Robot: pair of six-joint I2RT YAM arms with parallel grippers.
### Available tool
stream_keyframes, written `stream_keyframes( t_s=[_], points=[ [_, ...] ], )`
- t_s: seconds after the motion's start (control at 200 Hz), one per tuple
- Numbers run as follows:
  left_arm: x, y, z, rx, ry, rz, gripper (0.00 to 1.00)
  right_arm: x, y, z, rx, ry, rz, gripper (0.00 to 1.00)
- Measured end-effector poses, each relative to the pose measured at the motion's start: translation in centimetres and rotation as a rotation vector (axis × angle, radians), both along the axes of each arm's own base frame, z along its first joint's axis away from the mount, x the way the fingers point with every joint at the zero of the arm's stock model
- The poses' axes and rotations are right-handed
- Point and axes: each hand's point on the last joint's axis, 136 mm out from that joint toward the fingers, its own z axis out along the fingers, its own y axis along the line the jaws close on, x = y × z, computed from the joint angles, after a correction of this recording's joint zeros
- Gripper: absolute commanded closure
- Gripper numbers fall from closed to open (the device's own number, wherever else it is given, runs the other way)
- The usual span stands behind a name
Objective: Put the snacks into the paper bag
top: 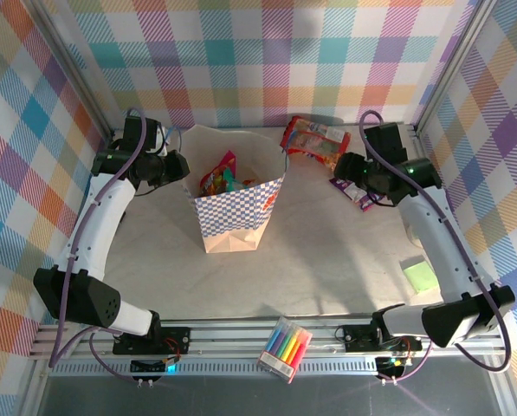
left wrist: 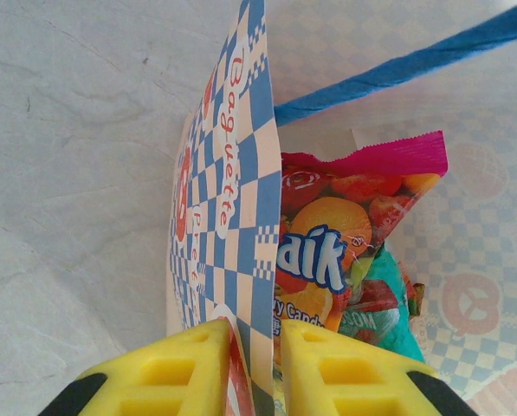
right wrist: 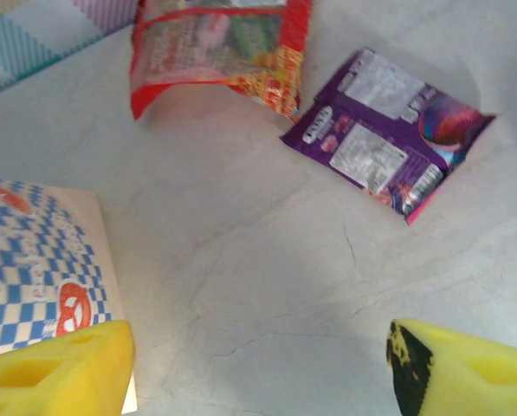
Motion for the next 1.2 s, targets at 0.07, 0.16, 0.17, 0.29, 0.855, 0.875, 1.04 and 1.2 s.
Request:
stream_keyframes(
  t_s=[0.07, 0.16, 0.17, 0.29, 0.855, 0.875, 1.04, 1.2],
  points=[
    [0.0, 0.0, 0.0, 0.000, 0.000, 0.000, 0.76, 0.0, -0.9, -0.9, 0.026, 0.029, -0.040, 0.20],
    [0.0, 0.0, 0.0, 0.000, 0.001, 0.000, 0.76, 0.1, -1.9, -2.3, 0.063, 0.063, -0.085, 0.20],
    [0.0, 0.0, 0.0, 0.000, 0.001, 0.000, 0.76, 0.1, -2.0, -2.5, 0.070, 0.068, -0.090, 0.20],
    [0.0, 0.0, 0.0, 0.001, 0.001, 0.000, 0.76, 0.3, -3.1, -4.9, 0.135, 0.123, -0.142, 0.20],
    [0.0, 0.1, 0.2, 0.004, -0.003, 0.000, 0.77, 2.6, -5.7, -14.7, 0.278, 0.342, -0.282, 0.20],
    [0.0, 0.1, 0.2, 0.005, -0.003, -0.001, 0.77, 2.7, -5.7, -15.0, 0.279, 0.348, -0.283, 0.20],
    [0.1, 0.1, 0.2, 0.005, -0.002, -0.001, 0.77, 3.6, -5.8, -16.9, 0.296, 0.380, -0.296, 0.20],
    [0.0, 0.1, 0.2, 0.006, 0.001, 0.000, 0.76, 4.2, -6.5, -18.7, 0.306, 0.410, -0.320, 0.20]
  ],
)
